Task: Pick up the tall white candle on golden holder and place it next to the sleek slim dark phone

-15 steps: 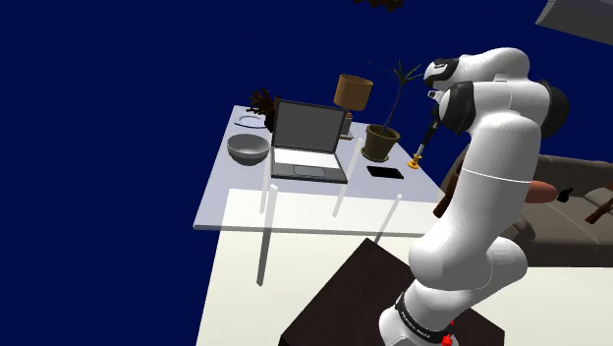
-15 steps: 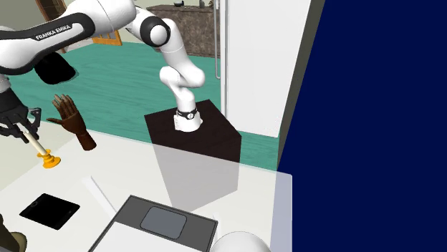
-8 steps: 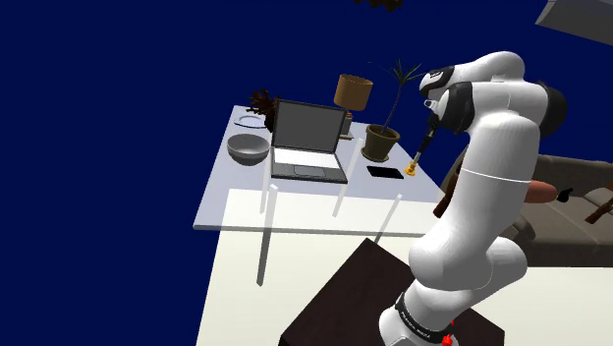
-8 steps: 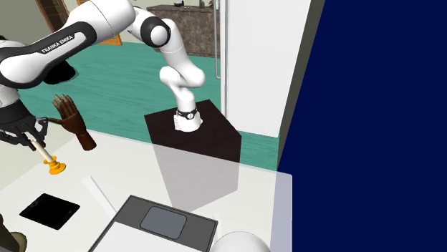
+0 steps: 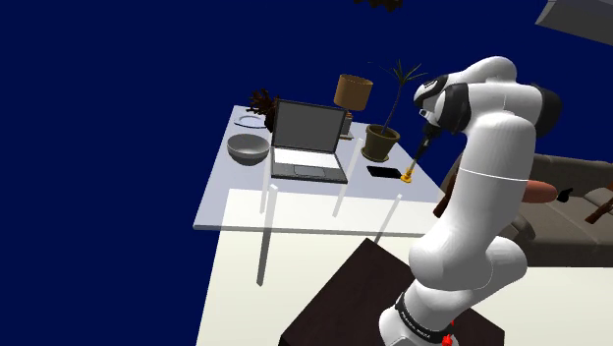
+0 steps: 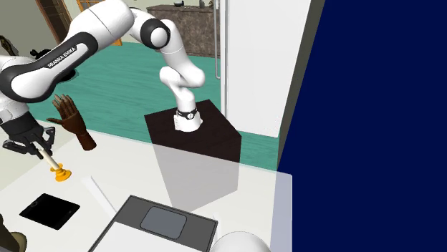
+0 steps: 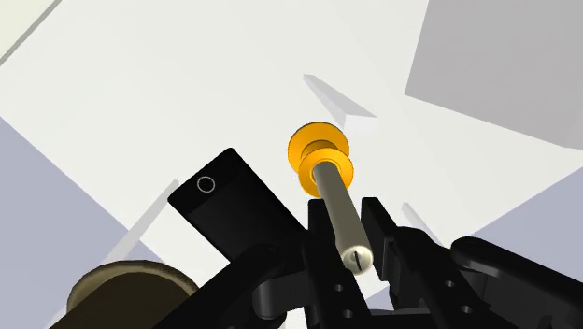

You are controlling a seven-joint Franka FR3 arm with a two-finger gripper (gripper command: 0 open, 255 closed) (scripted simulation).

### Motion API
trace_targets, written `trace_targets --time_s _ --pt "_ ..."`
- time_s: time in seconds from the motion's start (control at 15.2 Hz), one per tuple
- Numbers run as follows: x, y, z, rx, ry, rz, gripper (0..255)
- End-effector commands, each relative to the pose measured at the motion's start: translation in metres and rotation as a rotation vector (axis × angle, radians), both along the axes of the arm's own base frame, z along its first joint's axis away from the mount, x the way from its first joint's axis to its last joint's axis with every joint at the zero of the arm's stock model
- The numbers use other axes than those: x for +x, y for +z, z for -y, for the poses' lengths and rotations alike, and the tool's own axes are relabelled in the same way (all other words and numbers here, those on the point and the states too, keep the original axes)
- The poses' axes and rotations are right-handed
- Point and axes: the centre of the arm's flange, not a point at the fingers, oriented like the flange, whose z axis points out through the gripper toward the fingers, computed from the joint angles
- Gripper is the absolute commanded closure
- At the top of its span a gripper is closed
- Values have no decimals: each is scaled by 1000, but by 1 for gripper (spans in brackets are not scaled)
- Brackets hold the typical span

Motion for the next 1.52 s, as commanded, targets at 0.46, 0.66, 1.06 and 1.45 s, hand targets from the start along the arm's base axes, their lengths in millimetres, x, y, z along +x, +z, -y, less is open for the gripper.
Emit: trace_targets --time_s 0.46,0.66,1.06,1.45 --pt "0 -31 1 0 0 0 255" --pt "0 -31 1 0 0 0 255" --pt "0 -31 1 0 0 0 0" --pt "-2 19 1 0 0 0 0"
